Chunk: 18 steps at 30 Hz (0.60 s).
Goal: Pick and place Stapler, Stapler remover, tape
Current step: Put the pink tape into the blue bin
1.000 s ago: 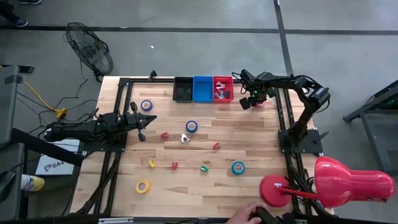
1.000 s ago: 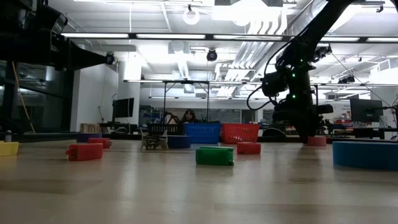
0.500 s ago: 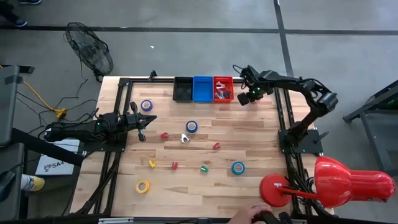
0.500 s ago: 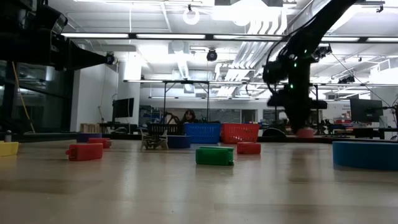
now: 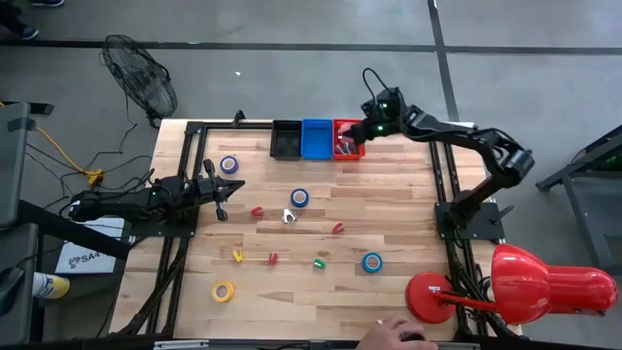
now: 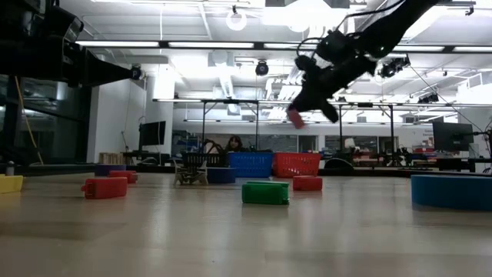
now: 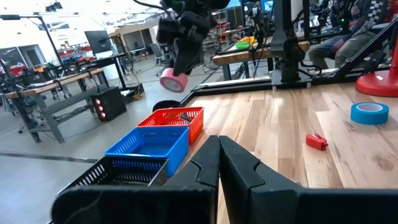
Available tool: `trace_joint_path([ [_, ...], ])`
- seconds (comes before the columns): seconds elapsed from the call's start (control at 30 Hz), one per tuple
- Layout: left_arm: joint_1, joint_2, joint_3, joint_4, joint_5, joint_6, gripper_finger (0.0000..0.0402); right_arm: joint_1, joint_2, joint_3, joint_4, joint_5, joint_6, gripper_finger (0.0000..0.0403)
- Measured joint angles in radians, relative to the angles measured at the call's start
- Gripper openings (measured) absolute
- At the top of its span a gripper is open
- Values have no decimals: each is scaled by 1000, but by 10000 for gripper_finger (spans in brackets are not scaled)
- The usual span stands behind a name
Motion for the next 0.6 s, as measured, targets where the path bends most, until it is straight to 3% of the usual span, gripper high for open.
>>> trace_joint_path([
  [0.4,0,0,0,0,0,0,3,58,261,0,502,-212,291,31],
  [0.6,0,0,0,0,0,0,3,64,342,14,547,-219,340,31],
])
